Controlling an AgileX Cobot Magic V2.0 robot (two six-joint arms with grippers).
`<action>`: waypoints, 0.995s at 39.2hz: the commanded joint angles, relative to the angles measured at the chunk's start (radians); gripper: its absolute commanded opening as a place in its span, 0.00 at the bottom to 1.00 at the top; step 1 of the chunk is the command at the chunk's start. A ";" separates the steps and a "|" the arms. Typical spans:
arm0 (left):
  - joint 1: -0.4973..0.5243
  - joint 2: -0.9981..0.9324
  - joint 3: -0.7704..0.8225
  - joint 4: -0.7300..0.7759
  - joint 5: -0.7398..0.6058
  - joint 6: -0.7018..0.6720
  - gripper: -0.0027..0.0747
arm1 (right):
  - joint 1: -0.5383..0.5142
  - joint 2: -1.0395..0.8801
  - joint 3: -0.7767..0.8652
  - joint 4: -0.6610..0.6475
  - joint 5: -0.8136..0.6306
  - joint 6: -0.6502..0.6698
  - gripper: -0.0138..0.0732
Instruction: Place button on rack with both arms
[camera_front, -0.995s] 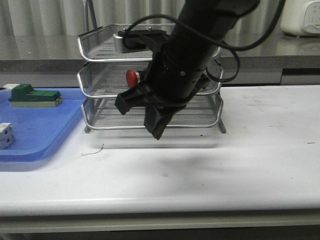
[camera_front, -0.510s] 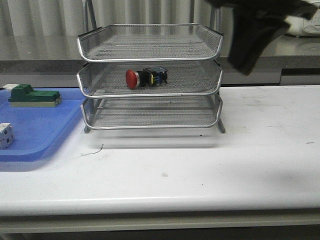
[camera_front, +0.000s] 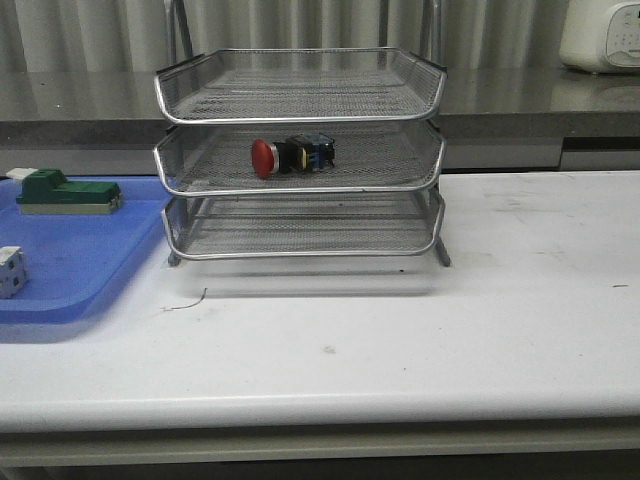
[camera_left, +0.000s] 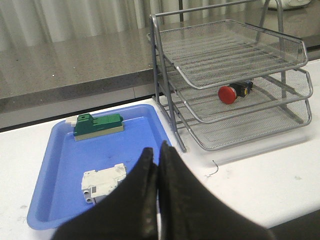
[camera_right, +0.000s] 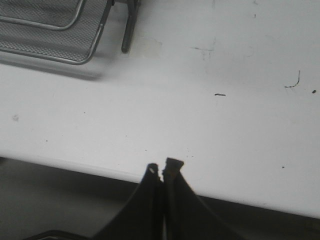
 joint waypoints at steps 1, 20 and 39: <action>0.003 0.013 -0.025 -0.013 -0.082 -0.010 0.01 | -0.008 -0.134 0.094 0.001 -0.164 -0.003 0.09; 0.003 0.013 -0.025 -0.013 -0.082 -0.010 0.01 | -0.008 -0.631 0.394 -0.005 -0.368 -0.003 0.09; 0.003 0.013 -0.025 -0.013 -0.082 -0.010 0.01 | -0.008 -0.647 0.394 -0.005 -0.366 -0.003 0.09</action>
